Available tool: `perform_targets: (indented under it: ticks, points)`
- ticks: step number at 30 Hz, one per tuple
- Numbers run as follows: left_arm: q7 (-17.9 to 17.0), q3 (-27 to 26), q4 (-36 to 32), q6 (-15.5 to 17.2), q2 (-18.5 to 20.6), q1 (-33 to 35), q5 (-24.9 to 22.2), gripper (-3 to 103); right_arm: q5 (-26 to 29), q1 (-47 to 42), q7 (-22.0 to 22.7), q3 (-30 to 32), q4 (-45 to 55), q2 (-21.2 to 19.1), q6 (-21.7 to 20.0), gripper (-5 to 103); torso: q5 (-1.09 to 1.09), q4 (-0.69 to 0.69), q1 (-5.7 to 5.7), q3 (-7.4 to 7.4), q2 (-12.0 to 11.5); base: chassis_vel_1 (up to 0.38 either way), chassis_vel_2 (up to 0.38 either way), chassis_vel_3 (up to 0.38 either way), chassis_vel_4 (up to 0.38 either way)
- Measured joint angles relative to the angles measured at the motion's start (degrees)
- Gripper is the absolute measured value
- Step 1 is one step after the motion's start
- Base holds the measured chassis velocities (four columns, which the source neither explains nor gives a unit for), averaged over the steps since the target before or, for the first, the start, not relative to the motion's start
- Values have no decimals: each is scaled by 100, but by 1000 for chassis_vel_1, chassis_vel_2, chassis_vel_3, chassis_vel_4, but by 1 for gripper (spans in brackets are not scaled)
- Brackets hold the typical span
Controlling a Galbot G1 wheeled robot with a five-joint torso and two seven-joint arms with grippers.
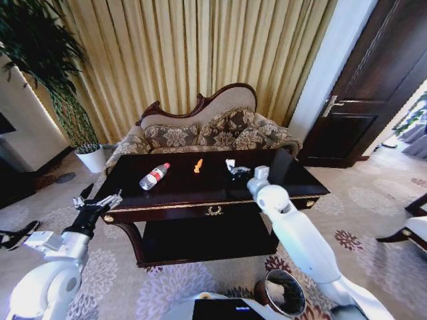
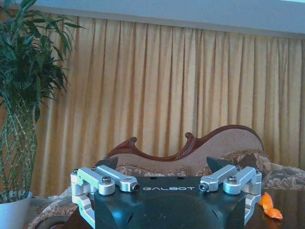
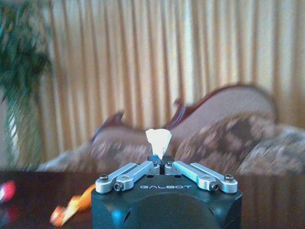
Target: Move to the front of the table and place the trash on the table into the trash bin.
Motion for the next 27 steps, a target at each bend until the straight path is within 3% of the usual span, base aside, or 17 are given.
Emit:
perform_targets:
  ticks: [4, 14, 27]
  points:
    - [-70, 42, 79, -21, -62, -56, 0, 100, -353, -470, 0, 399, 202, 44, 444, 0, 1, 0, 0, 0, 0, 0, 0, 0, 0]
    - [-97, 96, 118, -29, -41, -103, 3, 100, -1200, -1126, 0, 745, 445, 224, 631, 0, 0, 1, -1, 0, 0, 0, 0, 0, 0]
    - [-92, 26, 176, -90, -33, -72, -24, 100, -1097, -1184, 1, 712, 639, 165, 569, 0, -1, 1, 0, 0, 0, 9, -23, -14, 37]
